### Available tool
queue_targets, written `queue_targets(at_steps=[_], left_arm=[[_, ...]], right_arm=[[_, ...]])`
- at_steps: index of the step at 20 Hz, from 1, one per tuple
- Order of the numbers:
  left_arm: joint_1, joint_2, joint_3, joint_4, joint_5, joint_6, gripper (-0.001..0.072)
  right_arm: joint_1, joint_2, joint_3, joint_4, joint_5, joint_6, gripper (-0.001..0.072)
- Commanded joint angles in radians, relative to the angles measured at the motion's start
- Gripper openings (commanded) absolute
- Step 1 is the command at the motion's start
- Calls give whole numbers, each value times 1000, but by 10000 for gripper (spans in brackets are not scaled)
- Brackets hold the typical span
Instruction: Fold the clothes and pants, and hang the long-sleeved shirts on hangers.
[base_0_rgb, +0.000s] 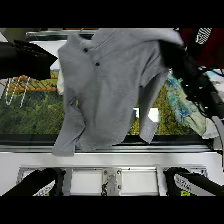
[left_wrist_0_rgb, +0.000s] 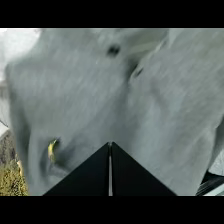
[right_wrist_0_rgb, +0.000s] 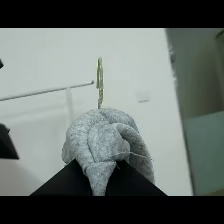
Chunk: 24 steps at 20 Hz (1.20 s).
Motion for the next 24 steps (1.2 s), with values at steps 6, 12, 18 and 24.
queue_targets(at_steps=[6,12,18,24], left_arm=[[0,0,-138,-3,11,-17,13],[0,-2,-179,-3,20,-23,13],[0,-2,-179,-3,23,-35,13],[0,-2,-179,-3,23,-40,14]], right_arm=[[-569,101,131,80,-109,-2,8],[-863,100,273,112,-408,-13,8],[-985,91,411,116,-693,-149,8],[-998,66,556,116,-946,-259,8]])
